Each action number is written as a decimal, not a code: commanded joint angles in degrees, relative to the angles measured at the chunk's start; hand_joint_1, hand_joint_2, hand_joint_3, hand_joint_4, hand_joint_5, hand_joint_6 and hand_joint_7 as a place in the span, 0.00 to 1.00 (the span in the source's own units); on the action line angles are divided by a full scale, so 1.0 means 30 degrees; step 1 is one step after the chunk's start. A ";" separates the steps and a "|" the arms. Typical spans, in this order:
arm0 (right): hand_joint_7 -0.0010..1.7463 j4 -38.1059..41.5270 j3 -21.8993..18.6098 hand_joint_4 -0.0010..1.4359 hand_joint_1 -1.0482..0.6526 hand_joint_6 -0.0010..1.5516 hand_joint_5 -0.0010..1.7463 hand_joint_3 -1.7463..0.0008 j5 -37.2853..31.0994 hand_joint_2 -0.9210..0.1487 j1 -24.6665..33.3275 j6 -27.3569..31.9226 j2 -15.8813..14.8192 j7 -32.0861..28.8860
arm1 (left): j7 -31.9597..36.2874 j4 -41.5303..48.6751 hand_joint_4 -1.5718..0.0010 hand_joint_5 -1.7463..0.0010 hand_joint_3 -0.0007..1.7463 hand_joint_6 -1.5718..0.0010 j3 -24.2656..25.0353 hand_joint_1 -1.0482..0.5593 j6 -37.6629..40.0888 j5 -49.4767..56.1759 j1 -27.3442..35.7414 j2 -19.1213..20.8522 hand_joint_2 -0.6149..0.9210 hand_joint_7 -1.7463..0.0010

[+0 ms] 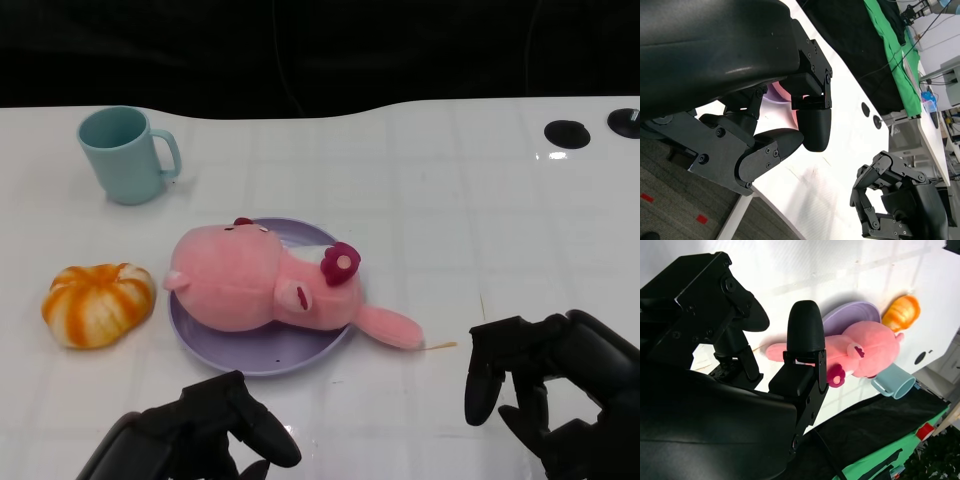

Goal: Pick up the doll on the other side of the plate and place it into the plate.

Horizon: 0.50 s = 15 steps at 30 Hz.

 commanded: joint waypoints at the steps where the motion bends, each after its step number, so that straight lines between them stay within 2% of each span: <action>1: 0.80 0.0164 -0.0001 0.63 0.62 0.51 1.00 0.22 -0.0394 0.58 -0.0221 -0.0100 -0.0431 -0.0057 | -0.0068 0.0331 0.56 0.00 0.52 0.57 0.0073 0.53 -0.0353 -0.0038 -0.0085 0.0115 0.84 0.22; 7: 0.79 0.0377 -0.0318 0.61 0.63 0.50 1.00 0.24 -0.0350 0.57 -0.0422 -0.0048 -0.0528 0.0066 | 0.0065 0.0239 0.58 0.01 0.51 0.58 0.0044 0.53 0.0041 -0.0152 -0.0296 -0.0085 0.85 0.21; 15: 0.79 0.0655 -0.0257 0.62 0.62 0.52 1.00 0.24 -0.0419 0.55 -0.0717 -0.0441 -0.1378 0.0599 | 0.0217 0.0073 0.60 0.01 0.50 0.59 -0.0126 0.51 0.0375 0.0146 -0.0499 -0.0258 0.86 0.19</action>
